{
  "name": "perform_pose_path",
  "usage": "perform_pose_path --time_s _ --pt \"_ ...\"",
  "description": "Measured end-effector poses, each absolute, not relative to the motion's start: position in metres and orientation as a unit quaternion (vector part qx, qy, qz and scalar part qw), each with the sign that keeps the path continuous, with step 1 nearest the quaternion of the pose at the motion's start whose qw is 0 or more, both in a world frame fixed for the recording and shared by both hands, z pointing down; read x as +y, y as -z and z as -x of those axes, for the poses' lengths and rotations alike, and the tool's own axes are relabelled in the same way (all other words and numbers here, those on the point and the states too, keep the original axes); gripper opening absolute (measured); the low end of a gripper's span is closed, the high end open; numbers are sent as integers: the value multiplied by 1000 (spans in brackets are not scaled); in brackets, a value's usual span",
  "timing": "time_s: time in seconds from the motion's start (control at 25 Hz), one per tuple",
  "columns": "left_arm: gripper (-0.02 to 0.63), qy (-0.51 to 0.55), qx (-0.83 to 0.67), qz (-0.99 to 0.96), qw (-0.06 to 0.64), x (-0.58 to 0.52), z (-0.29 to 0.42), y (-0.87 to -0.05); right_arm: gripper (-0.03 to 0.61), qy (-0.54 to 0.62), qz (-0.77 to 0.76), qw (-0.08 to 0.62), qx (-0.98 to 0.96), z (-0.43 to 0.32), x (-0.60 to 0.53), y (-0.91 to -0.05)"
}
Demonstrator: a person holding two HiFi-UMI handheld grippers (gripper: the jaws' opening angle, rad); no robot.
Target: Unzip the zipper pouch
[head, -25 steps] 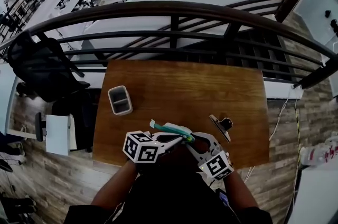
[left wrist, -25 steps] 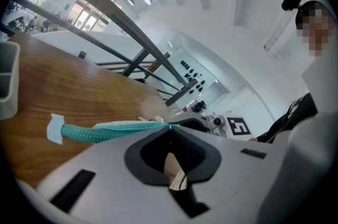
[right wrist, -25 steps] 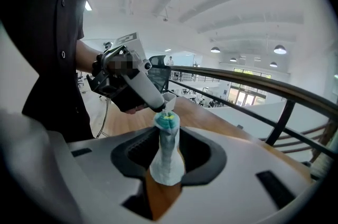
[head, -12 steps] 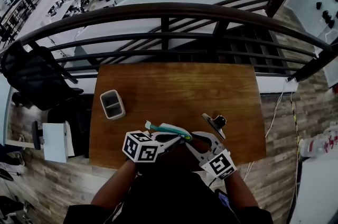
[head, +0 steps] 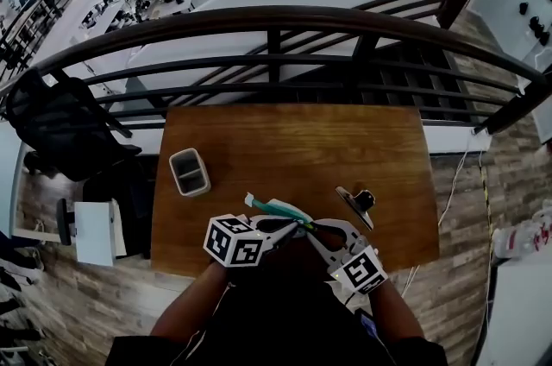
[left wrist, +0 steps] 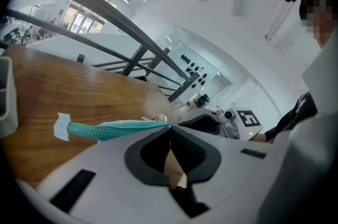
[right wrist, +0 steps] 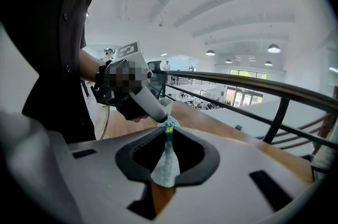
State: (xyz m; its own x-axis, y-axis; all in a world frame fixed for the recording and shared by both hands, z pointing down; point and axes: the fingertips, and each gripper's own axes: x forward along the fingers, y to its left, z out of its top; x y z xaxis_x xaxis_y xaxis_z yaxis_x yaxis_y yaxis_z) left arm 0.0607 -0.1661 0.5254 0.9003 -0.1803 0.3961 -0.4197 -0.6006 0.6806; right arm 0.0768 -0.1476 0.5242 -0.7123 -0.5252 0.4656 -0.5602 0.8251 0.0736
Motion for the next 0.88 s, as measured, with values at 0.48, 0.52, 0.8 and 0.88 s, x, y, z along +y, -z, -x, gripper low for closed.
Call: perform_pose_path --time_s 0.48,0.52,0.8,0.88 --pt "15 -163 -192 -884 395 -167 -54 -526 38 -38 -296 241 -923 -73 -147 -520" --pt "15 -169 -197 -885 386 -167 -53 -525 38 -36 -296 242 -923 -72 -147 -520" --pt "15 -169 -216 -880 387 -169 -49 -525 37 -35 -298 240 -923 -68 -147 -518" --pt "15 -171 -224 -879 386 -169 -49 -525 37 -32 -295 242 -924 -68 -146 -516"
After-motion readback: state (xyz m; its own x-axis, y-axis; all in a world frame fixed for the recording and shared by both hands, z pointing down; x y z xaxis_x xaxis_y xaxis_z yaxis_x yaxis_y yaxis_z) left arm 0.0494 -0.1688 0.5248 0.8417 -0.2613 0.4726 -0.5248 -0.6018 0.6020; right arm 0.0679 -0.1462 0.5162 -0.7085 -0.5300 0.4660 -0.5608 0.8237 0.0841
